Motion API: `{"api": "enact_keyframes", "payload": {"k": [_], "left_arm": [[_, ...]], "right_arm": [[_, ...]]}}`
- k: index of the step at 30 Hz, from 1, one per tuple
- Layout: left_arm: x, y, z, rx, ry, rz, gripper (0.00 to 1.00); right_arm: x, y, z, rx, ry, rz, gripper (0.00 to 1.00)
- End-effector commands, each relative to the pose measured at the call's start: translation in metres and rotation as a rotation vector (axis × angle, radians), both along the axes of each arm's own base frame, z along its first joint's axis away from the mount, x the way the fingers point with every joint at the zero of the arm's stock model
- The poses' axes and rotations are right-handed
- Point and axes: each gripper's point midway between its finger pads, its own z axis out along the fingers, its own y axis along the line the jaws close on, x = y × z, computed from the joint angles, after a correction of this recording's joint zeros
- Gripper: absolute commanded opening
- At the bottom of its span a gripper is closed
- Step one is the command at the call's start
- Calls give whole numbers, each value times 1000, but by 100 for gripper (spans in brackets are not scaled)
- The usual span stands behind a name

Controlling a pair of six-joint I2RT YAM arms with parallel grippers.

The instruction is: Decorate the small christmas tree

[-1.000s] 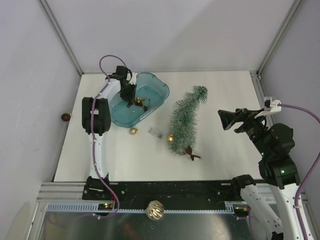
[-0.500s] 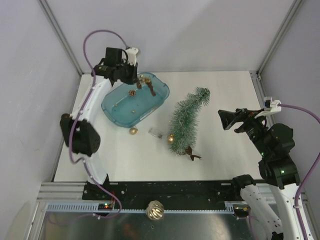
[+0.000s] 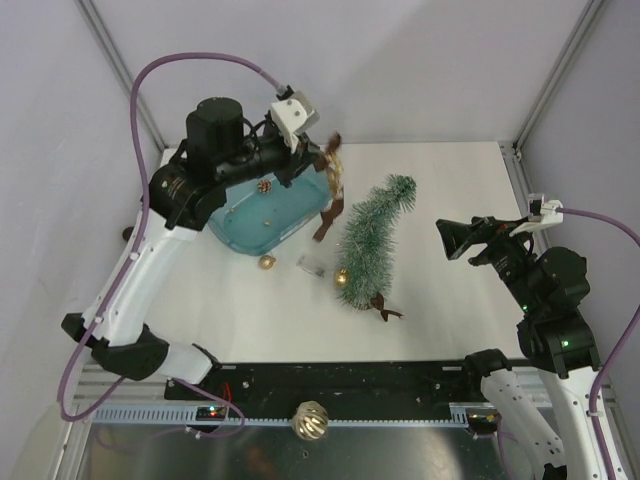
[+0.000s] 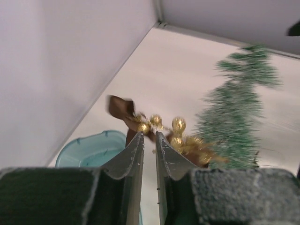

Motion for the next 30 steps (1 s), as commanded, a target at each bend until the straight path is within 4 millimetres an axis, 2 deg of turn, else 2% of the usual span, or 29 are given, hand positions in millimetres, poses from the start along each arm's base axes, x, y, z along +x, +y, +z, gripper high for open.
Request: {"api": "enact_keyframes", "payload": {"k": [1, 7, 10, 15, 17, 19, 20, 21, 22, 24, 26, 30], "left_arm": [[-33, -3, 29, -2, -112, -68, 20], [-54, -10, 57, -31, -184, -114, 20], [-63, -12, 61, -43, -187, -132, 20], [-62, -12, 31, -7, -120, -122, 21], [-59, -11, 19, 10, -93, -99, 30], [-53, -7, 8, 24, -63, -58, 48], [-47, -4, 0, 33, -43, -19, 64], [-42, 0, -6, 38, -24, 16, 76], [-33, 5, -14, 49, -5, 55, 84], [-9, 23, -30, 54, 51, 149, 94], [21, 48, -47, 35, 135, 250, 98], [90, 104, -95, 32, 294, 460, 95]], "right_arm": [[-1, 1, 15, 19, -48, 6, 98], [-1, 2, 17, 25, -52, 7, 98], [-1, 1, 16, 25, -52, 6, 98], [-2, 2, 17, 26, -54, 12, 98], [-2, 2, 18, 26, -56, 11, 98], [-2, 2, 18, 27, -56, 10, 98], [-2, 2, 17, 27, -55, 11, 98], [-3, 2, 17, 28, -55, 13, 98], [-3, 2, 17, 28, -55, 13, 98], [-4, 2, 18, 30, -55, 14, 98], [-5, 2, 17, 30, -54, 14, 98], [-4, 2, 15, 26, -48, 13, 98]]}}
